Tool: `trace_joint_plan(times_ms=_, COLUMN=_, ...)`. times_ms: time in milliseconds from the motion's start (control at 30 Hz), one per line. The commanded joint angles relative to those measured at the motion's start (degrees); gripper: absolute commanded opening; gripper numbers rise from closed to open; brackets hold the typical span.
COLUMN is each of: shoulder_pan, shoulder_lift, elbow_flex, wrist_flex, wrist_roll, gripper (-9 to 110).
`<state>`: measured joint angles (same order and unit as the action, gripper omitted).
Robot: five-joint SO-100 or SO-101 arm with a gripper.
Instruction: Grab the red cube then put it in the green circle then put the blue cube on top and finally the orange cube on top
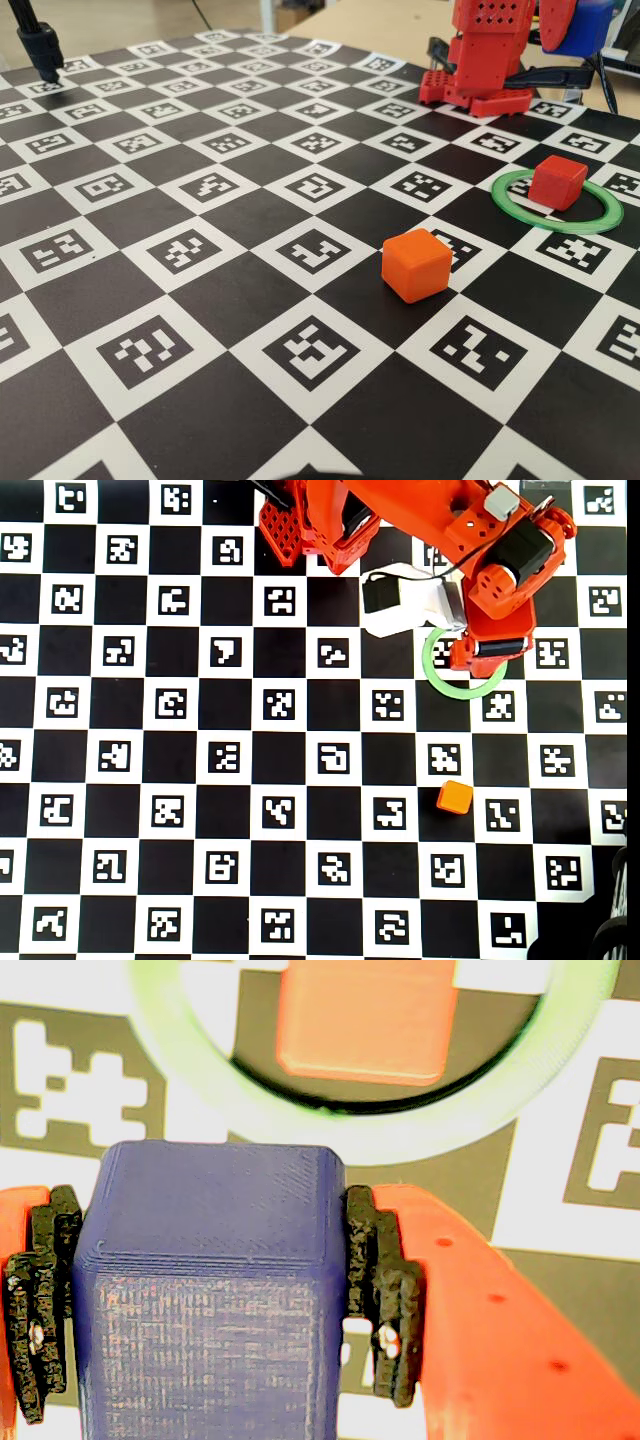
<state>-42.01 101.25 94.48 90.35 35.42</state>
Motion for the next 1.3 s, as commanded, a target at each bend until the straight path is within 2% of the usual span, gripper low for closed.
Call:
trace_joint_plan(times_ms=0, shoulder_pan=-1.1, shoulder_lift=0.4, elbow_flex=0.5, wrist_flex=-2.0, wrist_roll=-1.2, gripper=7)
trace_joint_plan(times_ms=567, shoulder_pan=-2.5, shoulder_lift=3.8, elbow_flex=10.6, wrist_flex=-11.5, wrist_roll=3.3, gripper=7)
trace_joint_plan(times_ms=1267, shoulder_pan=-1.6, shoulder_lift=13.2, elbow_flex=19.8, wrist_flex=-16.8, wrist_roll=5.7, gripper=5)
